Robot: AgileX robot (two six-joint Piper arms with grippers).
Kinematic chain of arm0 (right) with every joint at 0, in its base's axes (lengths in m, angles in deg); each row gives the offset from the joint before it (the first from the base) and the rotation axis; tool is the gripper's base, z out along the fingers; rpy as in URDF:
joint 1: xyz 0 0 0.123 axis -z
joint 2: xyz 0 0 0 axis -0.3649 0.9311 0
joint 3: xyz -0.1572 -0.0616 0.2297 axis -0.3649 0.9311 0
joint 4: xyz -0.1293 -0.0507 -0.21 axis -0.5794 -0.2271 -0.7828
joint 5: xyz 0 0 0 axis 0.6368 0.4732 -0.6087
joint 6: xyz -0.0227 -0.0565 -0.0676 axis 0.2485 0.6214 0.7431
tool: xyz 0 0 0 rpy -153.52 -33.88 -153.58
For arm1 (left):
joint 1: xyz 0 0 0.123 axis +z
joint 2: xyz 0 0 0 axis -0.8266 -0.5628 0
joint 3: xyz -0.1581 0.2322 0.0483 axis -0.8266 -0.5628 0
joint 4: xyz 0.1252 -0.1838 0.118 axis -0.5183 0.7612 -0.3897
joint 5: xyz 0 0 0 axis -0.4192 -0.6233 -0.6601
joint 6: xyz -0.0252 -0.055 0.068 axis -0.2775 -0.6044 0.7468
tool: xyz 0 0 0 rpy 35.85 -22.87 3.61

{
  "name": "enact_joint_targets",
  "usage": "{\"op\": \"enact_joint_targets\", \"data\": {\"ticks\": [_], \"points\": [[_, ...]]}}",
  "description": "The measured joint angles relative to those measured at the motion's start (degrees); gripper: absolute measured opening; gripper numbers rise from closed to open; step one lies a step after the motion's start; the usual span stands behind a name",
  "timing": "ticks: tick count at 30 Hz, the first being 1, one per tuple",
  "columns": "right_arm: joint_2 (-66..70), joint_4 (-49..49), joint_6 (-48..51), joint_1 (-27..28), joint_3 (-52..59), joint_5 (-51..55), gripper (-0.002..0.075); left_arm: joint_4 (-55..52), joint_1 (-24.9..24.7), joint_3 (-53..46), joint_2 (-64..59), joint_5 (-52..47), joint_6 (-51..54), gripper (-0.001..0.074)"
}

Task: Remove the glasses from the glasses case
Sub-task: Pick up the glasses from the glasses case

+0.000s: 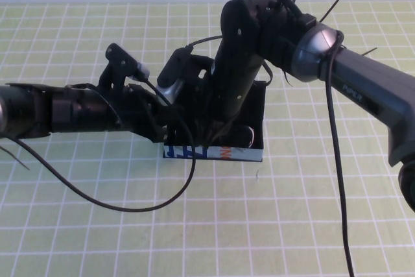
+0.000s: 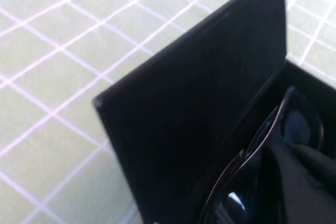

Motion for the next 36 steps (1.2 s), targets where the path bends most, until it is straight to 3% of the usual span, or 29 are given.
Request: {"op": "enact_joint_targets", "data": {"ticks": [5, 11, 13, 36], "points": [[0.0, -0.72, 6.21, 0.22, 0.84, 0.0, 0.004, -1.72, 0.7, 0.0, 0.0, 0.67, -2.67, -0.0004], [0.0, -2.2, 12.2, 0.7, 0.89, 0.0, 0.0267, -2.84, 3.69, 0.0, -0.1, 0.57, -5.42, -0.0004], [0.0, -2.2, 14.2, 1.31, 0.89, -0.44, 0.0303, -3.26, 3.99, 0.0, -0.1, 0.57, -5.67, -0.0004], [2.16, -2.31, 17.21, 2.59, 0.97, -7.2, 0.0329, -4.15, 3.99, 0.0, -0.1, 0.2, -6.02, -0.0004]]}}
